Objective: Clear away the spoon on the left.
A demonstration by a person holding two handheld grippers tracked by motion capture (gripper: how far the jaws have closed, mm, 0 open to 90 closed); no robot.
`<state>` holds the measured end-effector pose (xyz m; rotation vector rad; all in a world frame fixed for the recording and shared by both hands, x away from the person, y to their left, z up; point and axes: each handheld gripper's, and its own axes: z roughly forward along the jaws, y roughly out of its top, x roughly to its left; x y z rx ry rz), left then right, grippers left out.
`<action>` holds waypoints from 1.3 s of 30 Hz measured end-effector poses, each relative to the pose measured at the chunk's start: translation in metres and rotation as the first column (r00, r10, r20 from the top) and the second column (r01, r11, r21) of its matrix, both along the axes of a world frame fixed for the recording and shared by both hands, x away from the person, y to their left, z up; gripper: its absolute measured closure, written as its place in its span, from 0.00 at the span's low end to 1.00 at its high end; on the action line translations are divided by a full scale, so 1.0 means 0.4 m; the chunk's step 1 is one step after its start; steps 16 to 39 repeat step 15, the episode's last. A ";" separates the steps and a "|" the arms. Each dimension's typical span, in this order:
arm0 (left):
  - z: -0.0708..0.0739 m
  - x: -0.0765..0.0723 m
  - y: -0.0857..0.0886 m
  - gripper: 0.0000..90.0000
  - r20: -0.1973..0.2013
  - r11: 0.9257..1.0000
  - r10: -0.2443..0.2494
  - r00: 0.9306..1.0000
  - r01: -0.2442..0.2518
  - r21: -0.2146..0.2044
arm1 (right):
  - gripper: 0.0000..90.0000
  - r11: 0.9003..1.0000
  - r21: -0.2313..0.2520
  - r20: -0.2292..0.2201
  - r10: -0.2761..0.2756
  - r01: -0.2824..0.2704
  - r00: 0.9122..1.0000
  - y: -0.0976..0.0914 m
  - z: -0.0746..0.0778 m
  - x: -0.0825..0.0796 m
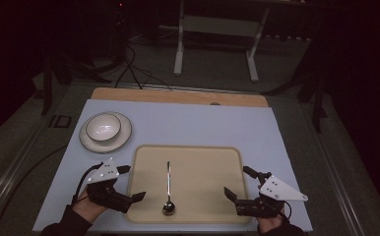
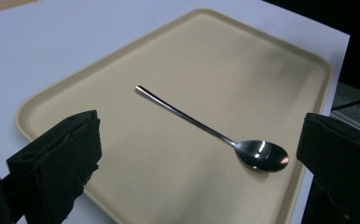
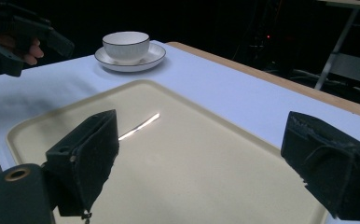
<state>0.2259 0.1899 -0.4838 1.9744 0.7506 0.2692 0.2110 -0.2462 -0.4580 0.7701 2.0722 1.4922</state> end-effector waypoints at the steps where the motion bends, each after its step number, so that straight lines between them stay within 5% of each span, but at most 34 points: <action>1: -0.004 0.000 0.000 0.01 -0.001 1.000 0.002 1.000 -0.002 0.001 | 0.13 1.000 0.000 -0.001 0.000 0.000 1.000 0.000 0.000 0.000; 8: -0.012 -0.004 0.003 0.01 0.031 1.000 0.011 0.999 -0.011 0.014 | 0.13 1.000 -0.001 -0.002 0.006 -0.006 1.000 0.001 -0.001 0.001; 39: -0.018 0.000 0.008 0.01 0.026 1.000 0.024 0.999 -0.024 -0.009 | 0.13 1.000 0.000 -0.002 0.008 -0.008 1.000 0.001 -0.002 0.002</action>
